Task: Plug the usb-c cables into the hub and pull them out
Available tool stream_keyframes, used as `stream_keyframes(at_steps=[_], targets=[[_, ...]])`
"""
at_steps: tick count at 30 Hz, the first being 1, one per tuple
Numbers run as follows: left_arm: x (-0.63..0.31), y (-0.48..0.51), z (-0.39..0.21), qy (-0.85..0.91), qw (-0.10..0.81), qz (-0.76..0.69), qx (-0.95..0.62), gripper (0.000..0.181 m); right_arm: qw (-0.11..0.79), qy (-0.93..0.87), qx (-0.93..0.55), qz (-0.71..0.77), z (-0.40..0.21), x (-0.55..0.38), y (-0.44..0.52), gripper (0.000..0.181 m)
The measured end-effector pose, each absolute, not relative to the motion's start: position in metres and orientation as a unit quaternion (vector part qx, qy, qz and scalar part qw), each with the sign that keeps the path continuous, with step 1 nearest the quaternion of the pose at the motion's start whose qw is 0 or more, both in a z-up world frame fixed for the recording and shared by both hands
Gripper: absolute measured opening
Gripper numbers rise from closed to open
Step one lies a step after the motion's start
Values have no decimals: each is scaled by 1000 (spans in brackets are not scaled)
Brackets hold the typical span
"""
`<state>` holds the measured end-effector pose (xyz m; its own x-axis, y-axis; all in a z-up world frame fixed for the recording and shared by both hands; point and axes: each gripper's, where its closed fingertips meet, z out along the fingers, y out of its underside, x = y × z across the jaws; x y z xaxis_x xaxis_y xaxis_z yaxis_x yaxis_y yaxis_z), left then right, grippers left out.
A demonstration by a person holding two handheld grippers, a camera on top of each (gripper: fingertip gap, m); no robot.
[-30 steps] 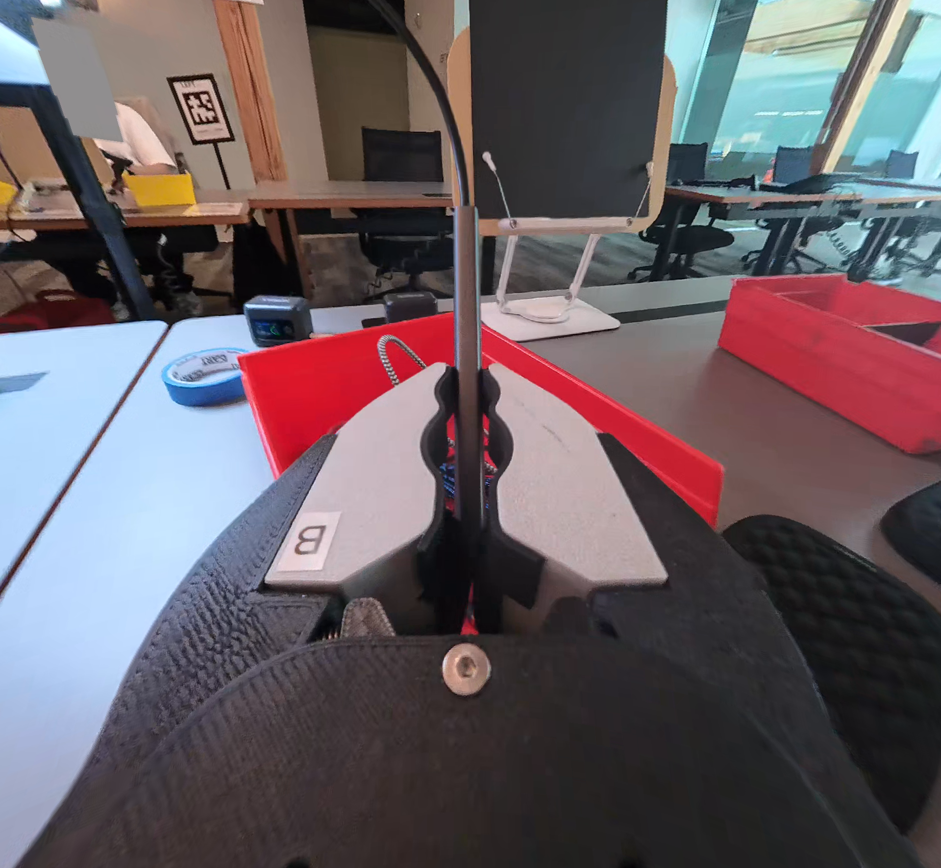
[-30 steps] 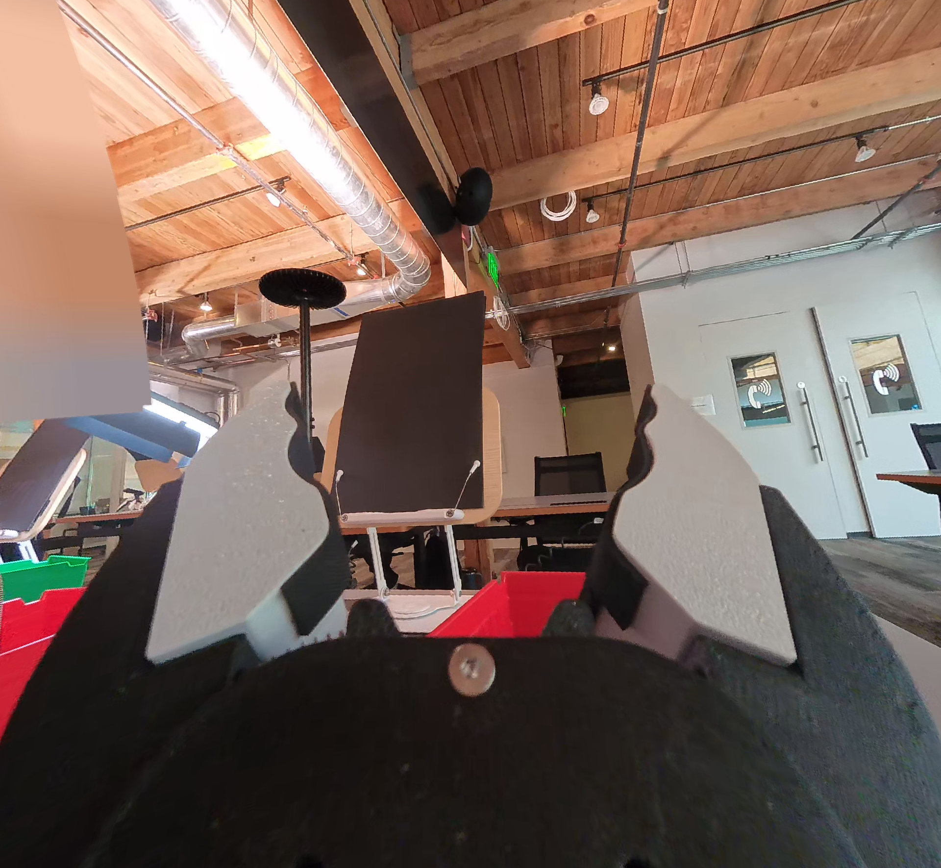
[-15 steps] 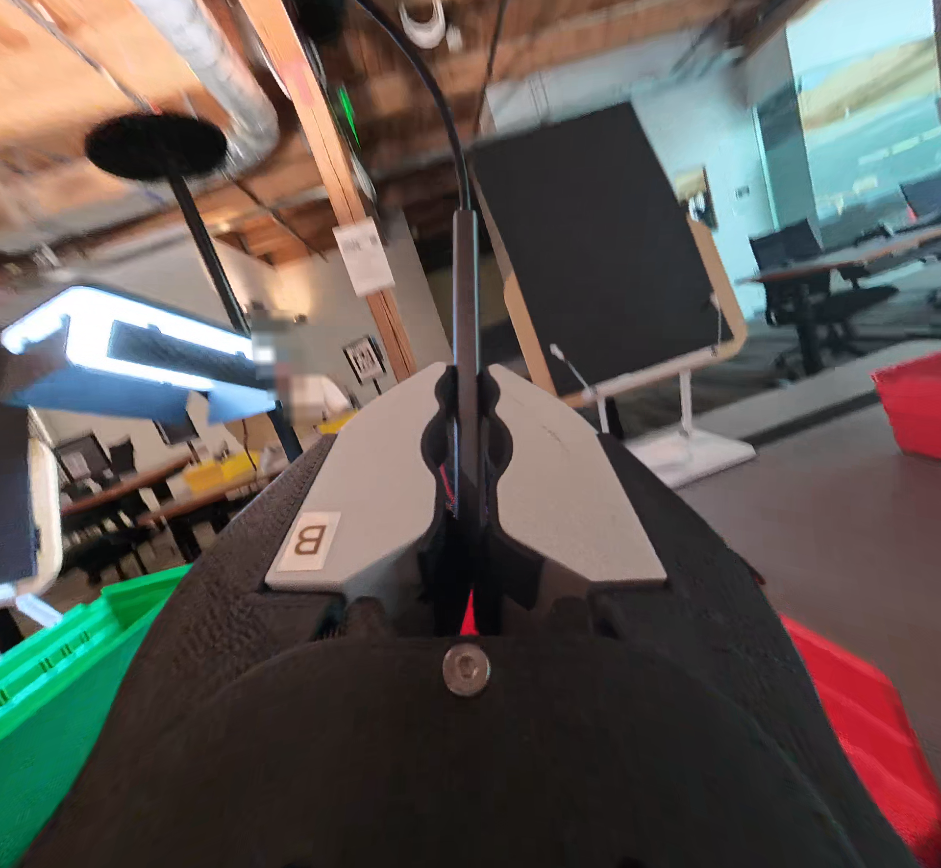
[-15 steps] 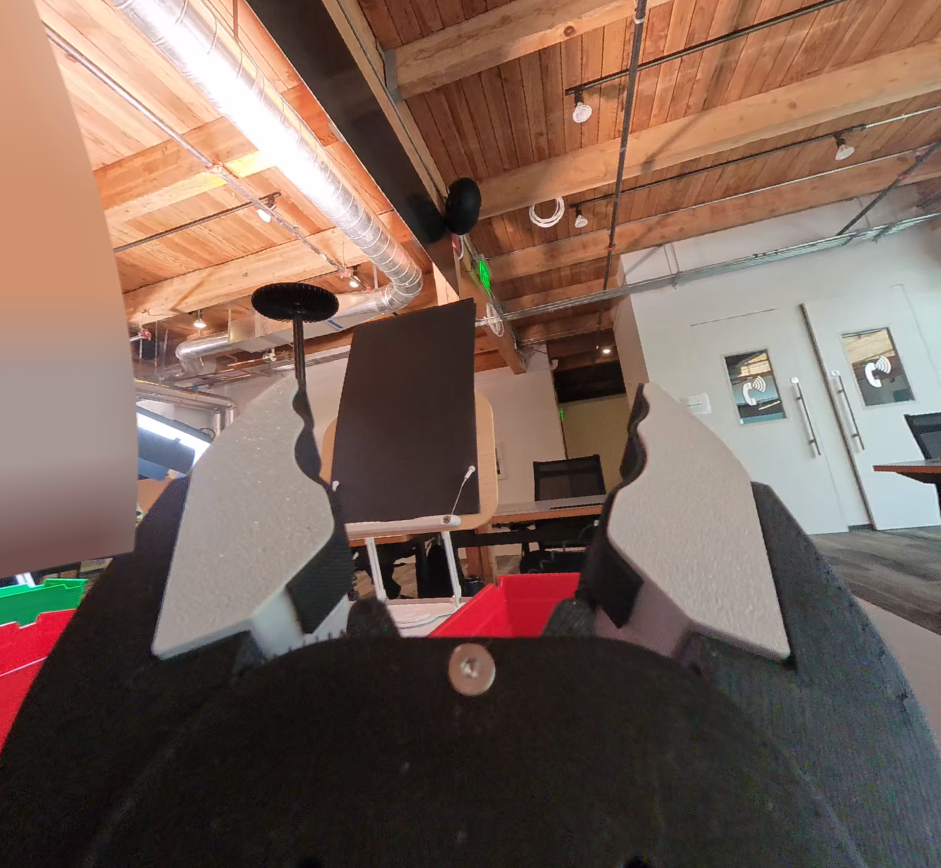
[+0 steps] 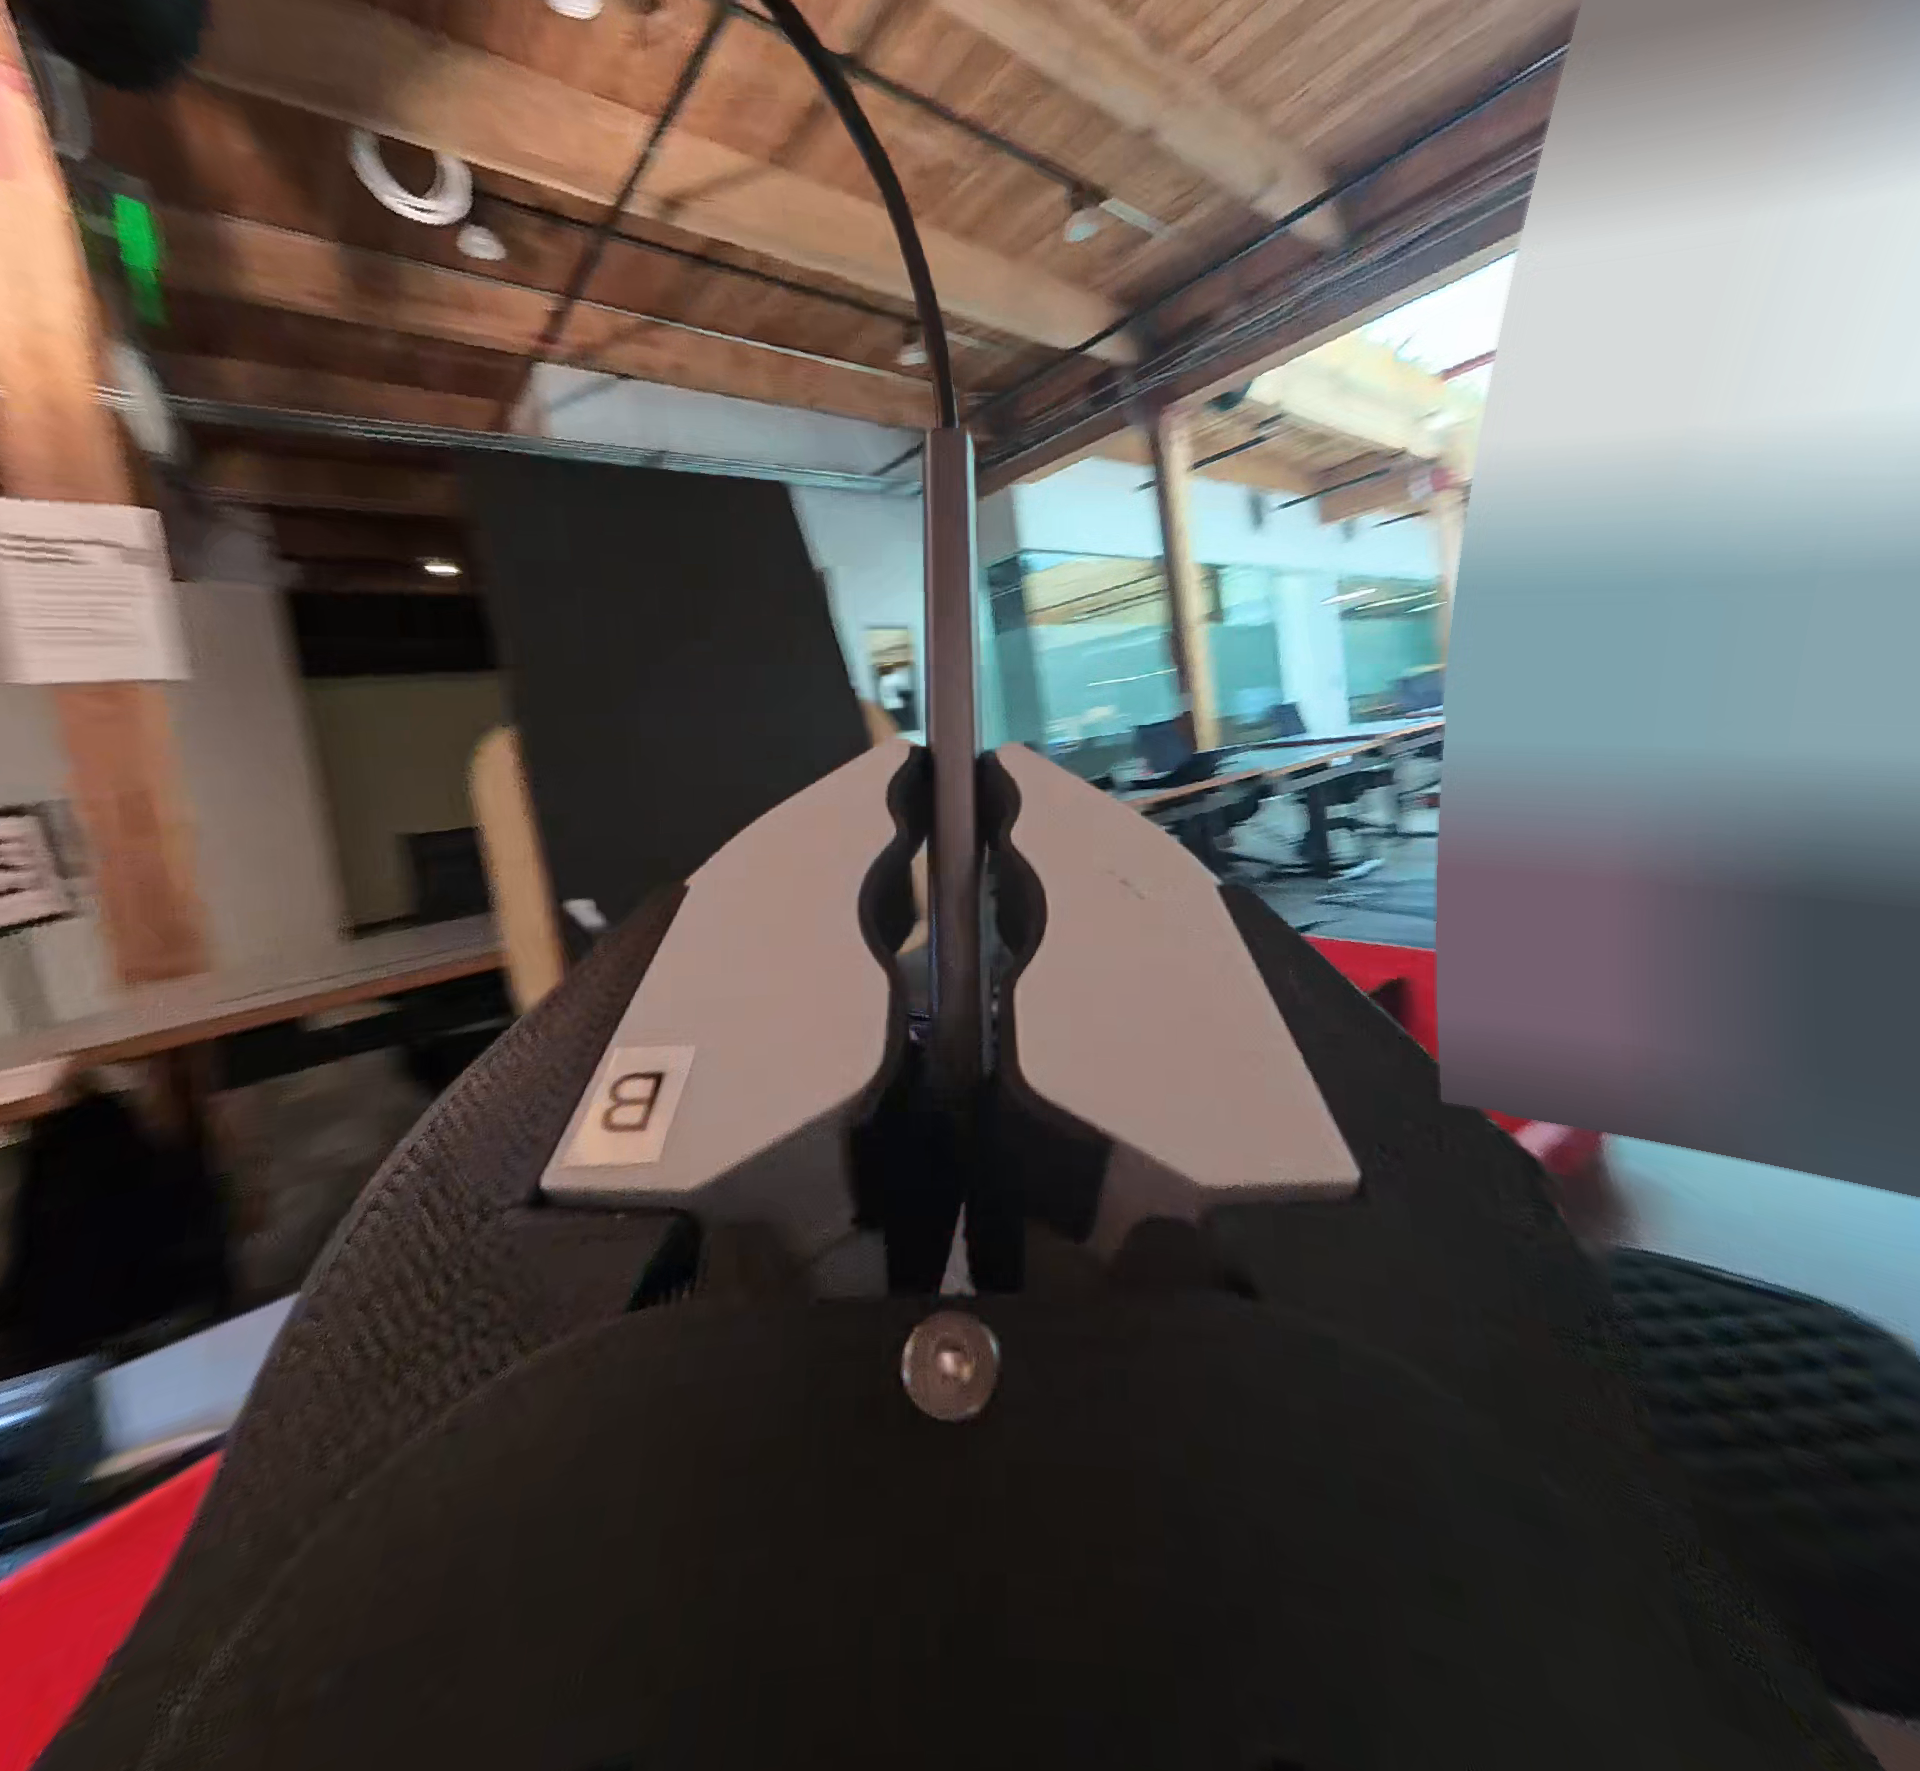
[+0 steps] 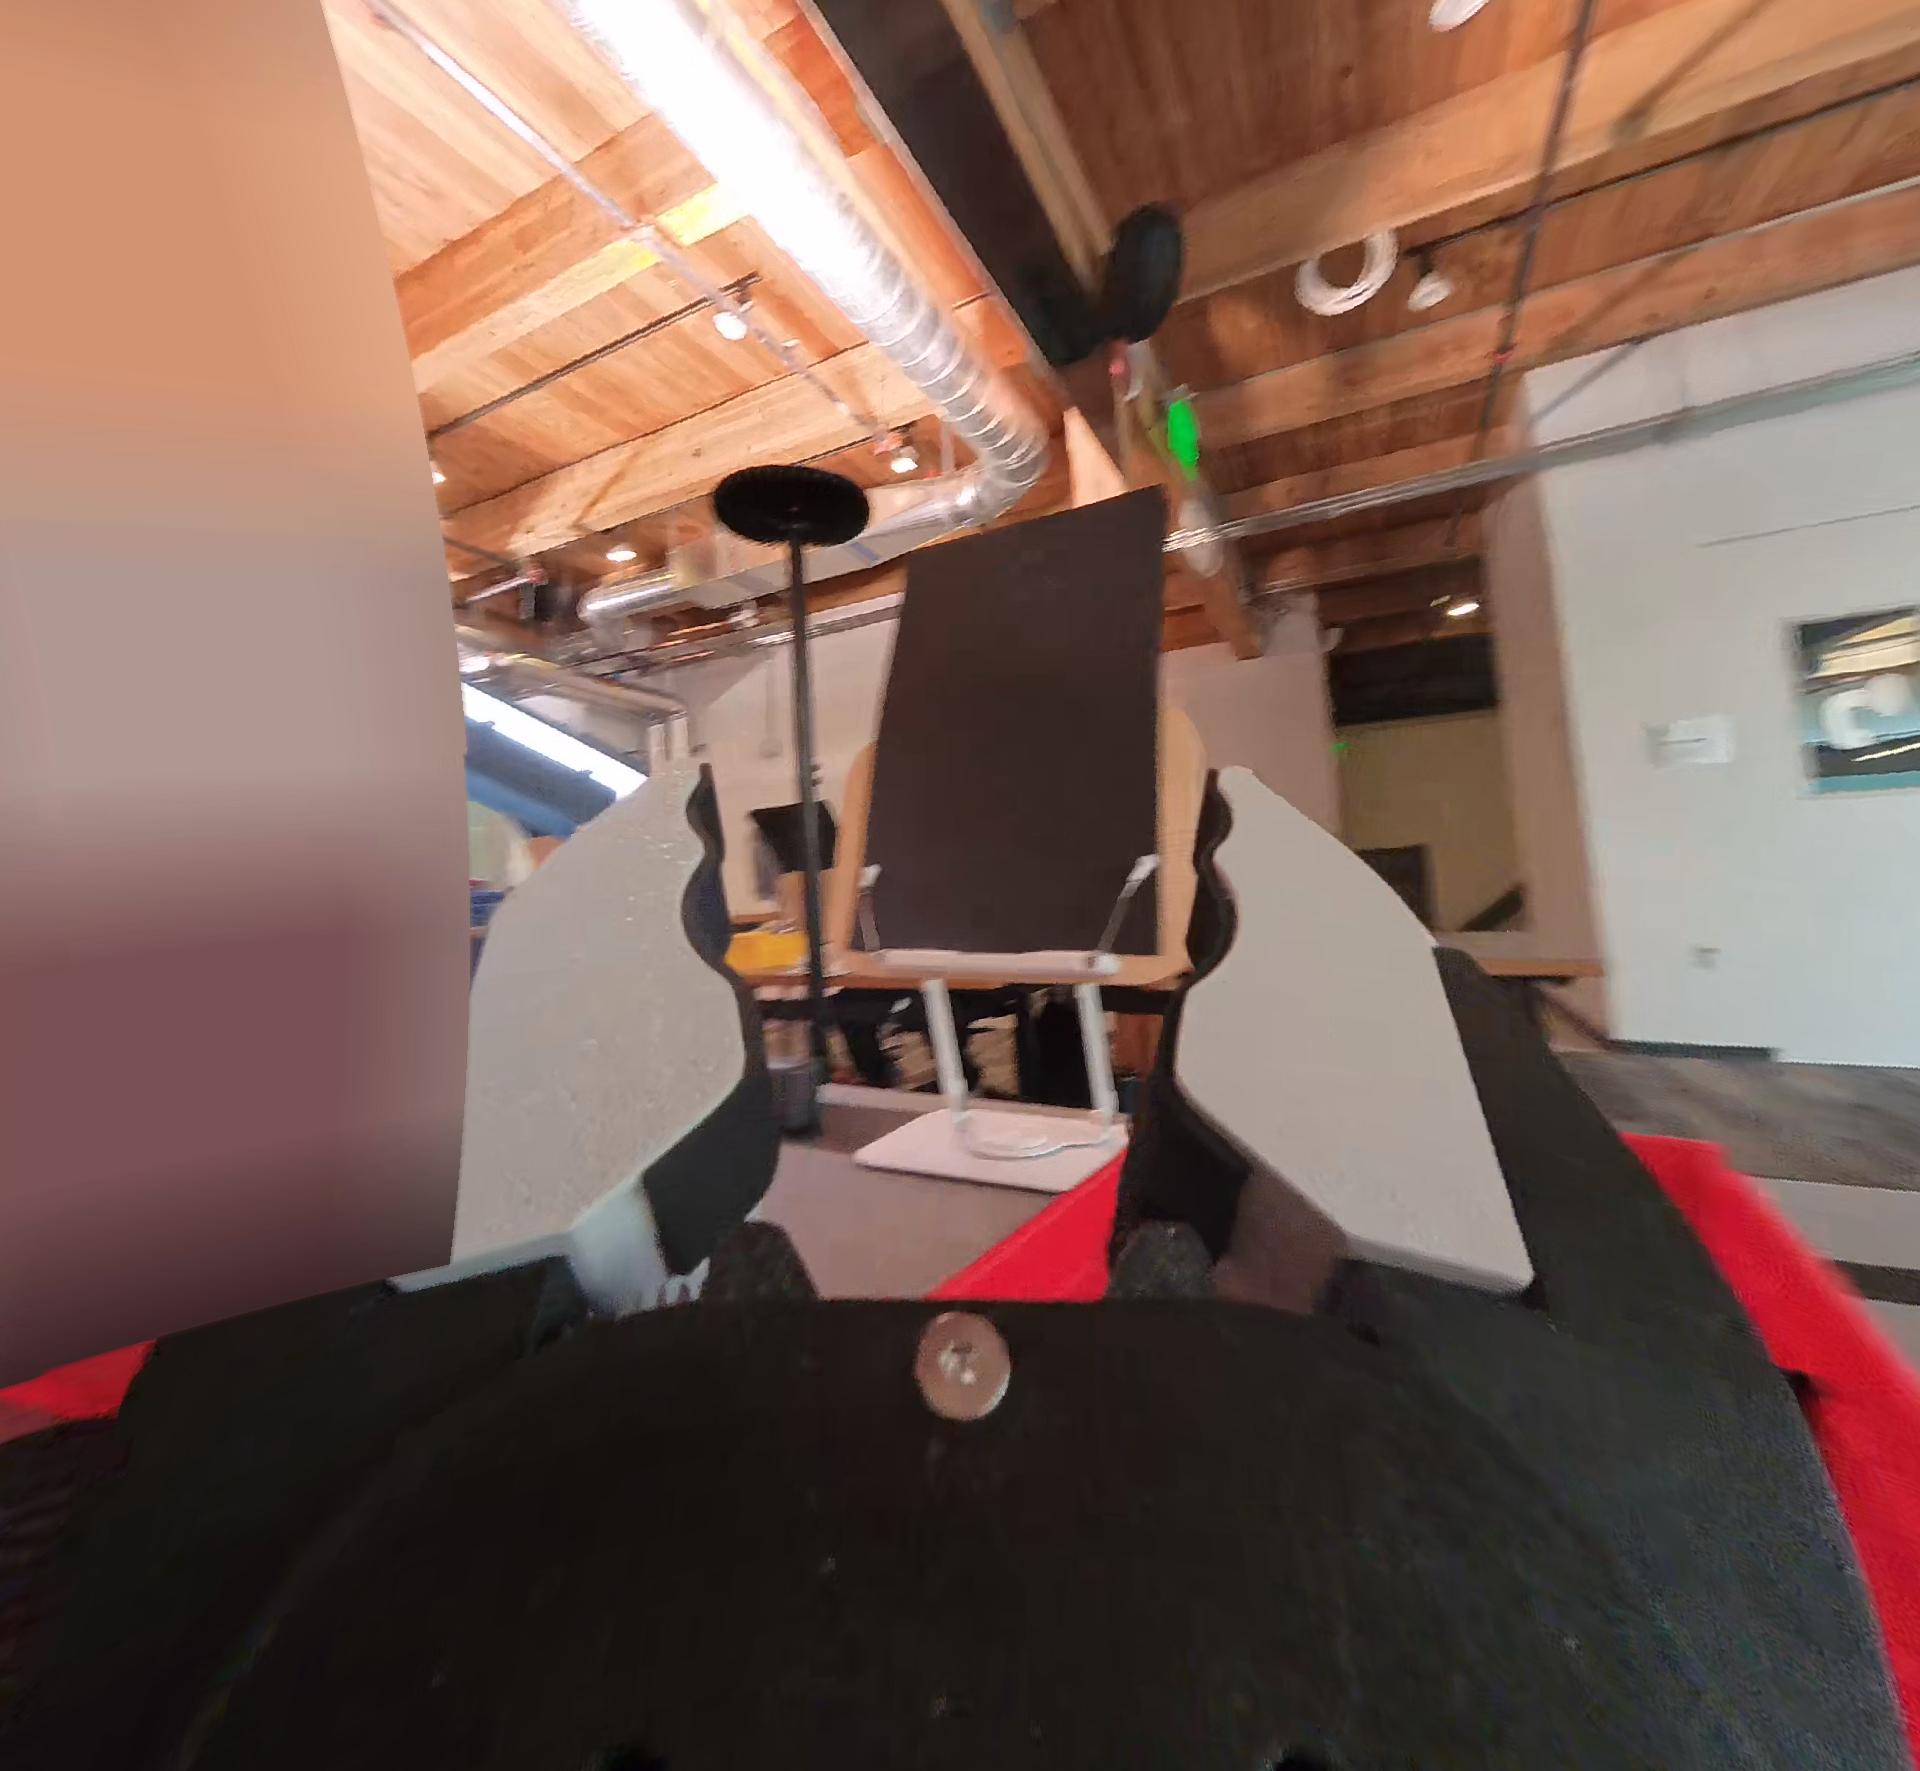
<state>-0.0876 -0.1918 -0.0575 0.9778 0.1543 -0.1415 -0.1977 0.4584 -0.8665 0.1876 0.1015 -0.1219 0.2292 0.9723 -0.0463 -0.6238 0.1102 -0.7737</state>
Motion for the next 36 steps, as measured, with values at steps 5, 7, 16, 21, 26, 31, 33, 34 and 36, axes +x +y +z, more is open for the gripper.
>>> stream_keyframes(at_steps=[5, 7, 16, 21, 26, 31, 33, 34, 36], targets=[[-38, -139, -99, 68, 848, 76, -519, 8, 598, -301, -344, 659, -118, 149, 47, 71], [-24, -116, -121, 71, 835, 104, -536, 8, 546, -308, -355, 694, -118, 131, 25, 66], [4, -75, -170, -19, 837, -88, -540, 8, 424, -423, -382, 704, -155, 77, -43, 43], [7, -65, -189, -27, 799, -164, -577, 8, 532, -566, -372, 508, -191, 59, -52, 32], [29, -55, -200, -10, 770, -222, -598, 8, 636, -648, -329, 261, -224, 44, -42, 29], [45, -47, -209, 13, 748, -235, -621, 8, 663, -652, -304, 208, -231, 37, -43, 21], [48, -46, -210, 14, 745, -240, -623, 8, 669, -654, -297, 190, -233, 37, -43, 10], [48, -45, -210, 15, 747, -238, -621, 8, 674, -653, -294, 184, -233, 37, -42, 10], [47, -45, -210, 20, 749, -227, -623, 8, 671, -652, -301, 185, -234, 36, -42, 9]])
